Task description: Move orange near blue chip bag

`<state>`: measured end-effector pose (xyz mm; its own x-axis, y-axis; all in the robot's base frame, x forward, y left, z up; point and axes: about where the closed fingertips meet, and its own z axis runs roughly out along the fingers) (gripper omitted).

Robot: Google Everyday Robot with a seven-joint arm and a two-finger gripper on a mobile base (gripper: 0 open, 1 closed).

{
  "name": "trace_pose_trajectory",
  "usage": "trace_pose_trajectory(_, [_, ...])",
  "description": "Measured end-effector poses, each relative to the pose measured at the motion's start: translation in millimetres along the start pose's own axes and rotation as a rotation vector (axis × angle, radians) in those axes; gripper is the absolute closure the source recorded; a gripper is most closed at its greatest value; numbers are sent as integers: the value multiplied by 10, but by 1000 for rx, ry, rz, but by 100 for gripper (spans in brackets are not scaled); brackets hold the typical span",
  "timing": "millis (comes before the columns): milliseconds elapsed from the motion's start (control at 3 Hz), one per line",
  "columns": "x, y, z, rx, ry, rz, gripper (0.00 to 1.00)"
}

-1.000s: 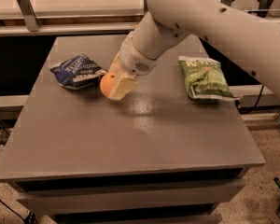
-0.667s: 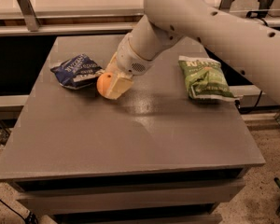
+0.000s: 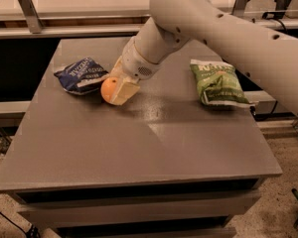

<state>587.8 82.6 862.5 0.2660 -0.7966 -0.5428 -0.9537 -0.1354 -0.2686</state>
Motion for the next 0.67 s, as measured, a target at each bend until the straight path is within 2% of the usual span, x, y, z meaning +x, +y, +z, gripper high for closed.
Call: trace_pose_trajectory(667, [18, -22, 51, -25, 13, -19, 37])
